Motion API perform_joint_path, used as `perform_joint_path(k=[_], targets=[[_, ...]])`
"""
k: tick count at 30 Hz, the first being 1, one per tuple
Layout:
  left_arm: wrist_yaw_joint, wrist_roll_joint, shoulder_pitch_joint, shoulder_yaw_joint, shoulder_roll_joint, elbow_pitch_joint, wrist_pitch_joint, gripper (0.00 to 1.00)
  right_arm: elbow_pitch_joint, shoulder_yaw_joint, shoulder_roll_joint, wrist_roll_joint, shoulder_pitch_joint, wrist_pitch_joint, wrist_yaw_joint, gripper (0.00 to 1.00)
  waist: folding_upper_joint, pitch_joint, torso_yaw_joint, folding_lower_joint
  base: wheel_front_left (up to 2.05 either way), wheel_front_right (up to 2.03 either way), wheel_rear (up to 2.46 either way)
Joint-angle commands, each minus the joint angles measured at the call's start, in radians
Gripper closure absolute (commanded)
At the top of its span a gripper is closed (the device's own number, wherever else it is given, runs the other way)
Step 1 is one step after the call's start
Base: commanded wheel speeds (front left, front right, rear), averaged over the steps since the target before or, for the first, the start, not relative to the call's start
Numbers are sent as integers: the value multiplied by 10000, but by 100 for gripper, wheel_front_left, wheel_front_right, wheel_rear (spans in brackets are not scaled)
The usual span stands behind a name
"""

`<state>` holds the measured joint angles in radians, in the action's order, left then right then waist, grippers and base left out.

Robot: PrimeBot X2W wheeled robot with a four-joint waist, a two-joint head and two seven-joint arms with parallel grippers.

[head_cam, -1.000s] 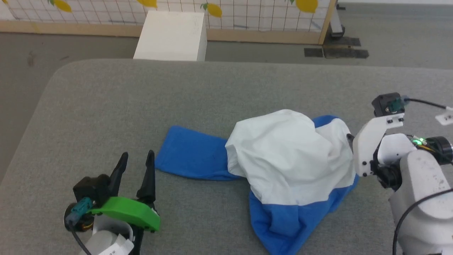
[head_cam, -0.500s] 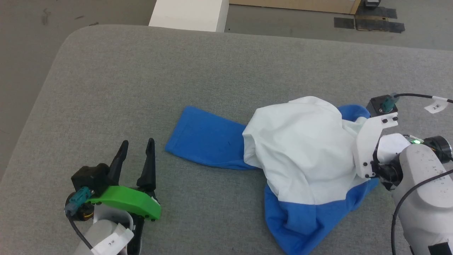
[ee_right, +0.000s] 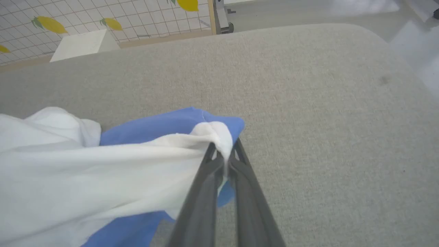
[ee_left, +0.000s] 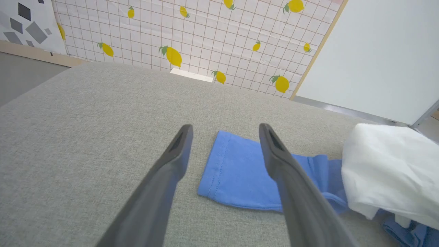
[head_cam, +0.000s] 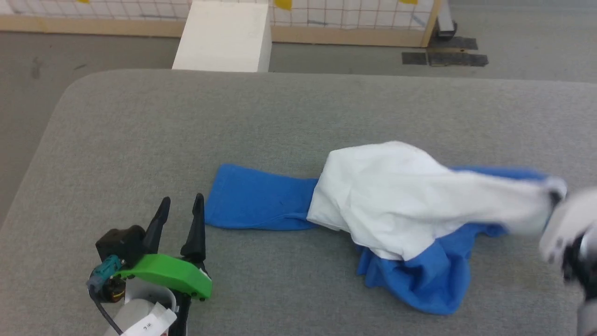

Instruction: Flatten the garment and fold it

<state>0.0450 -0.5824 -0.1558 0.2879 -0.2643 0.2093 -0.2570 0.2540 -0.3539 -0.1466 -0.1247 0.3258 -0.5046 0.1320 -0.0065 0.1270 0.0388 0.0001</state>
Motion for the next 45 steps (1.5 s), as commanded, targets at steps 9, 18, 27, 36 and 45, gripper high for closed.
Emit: perform_joint_path(k=[9,18,27,36,45], targets=[[20,-314,385,59,99,129,166,0,-1199,1132,959,-2038,-4354,-644,-13,0,65,-725,-646,-1,0,0,0],[54,-1335,-143,217,807,-65,1475,0,-2181,-588,962,-2242,-3334,1792,-13,0,65,-1034,-720,-1,0,0,0],[376,-1691,-2893,2433,1366,778,7117,0,-2358,-780,963,-1789,-2941,1568,-13,0,65,-773,-968,-1,0,0,0],[553,-1324,-4056,3794,1516,1750,9765,0,-1937,-427,963,-1906,-2893,1788,-13,0,65,-206,-1498,-1,0,0,0],[141,-1651,-3933,3847,1758,2274,9287,100,-1673,-432,963,-1911,-2814,2068,-13,0,65,6,-1500,-1,0,0,0]])
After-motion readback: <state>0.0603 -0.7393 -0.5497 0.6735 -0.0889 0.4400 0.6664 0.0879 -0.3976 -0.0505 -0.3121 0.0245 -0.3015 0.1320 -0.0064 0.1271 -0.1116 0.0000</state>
